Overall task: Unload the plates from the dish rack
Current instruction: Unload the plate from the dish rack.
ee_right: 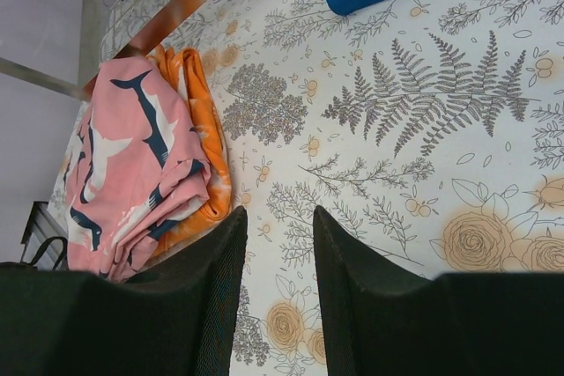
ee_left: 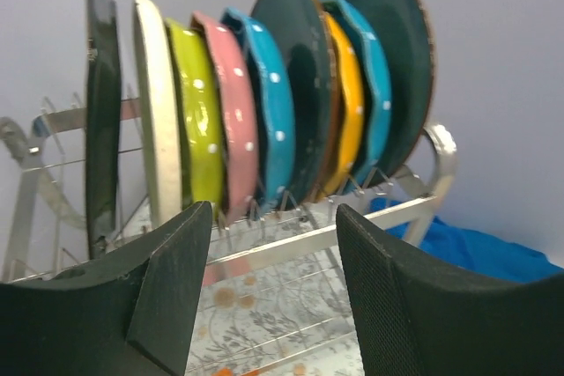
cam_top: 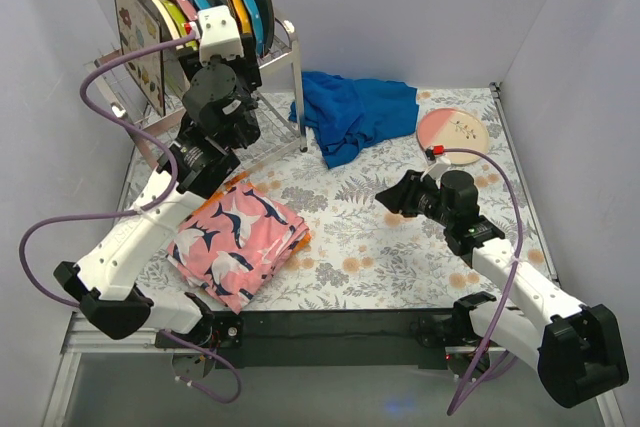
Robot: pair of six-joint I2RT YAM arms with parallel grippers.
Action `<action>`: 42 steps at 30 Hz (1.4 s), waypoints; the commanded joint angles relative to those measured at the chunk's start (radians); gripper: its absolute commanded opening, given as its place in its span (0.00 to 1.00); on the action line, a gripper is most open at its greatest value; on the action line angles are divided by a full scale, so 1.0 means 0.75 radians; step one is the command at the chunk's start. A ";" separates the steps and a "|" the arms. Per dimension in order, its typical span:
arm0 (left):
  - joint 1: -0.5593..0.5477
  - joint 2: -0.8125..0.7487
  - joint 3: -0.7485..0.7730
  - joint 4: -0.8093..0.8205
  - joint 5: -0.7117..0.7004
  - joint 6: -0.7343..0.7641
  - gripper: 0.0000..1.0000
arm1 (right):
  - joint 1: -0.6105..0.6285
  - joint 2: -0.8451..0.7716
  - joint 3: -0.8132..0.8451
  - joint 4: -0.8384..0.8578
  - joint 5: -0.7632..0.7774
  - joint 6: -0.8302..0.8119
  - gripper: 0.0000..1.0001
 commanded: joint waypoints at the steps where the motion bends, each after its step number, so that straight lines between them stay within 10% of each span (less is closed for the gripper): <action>1: 0.053 -0.058 0.051 -0.033 -0.041 0.068 0.56 | 0.009 -0.040 -0.009 0.060 0.041 -0.046 0.43; 17: 0.425 0.057 0.207 -0.393 0.243 -0.114 0.56 | 0.017 -0.067 -0.017 0.058 0.088 -0.062 0.43; 42: 0.483 -0.003 0.082 -0.229 0.161 -0.006 0.47 | 0.037 -0.143 -0.013 0.031 0.164 -0.121 0.43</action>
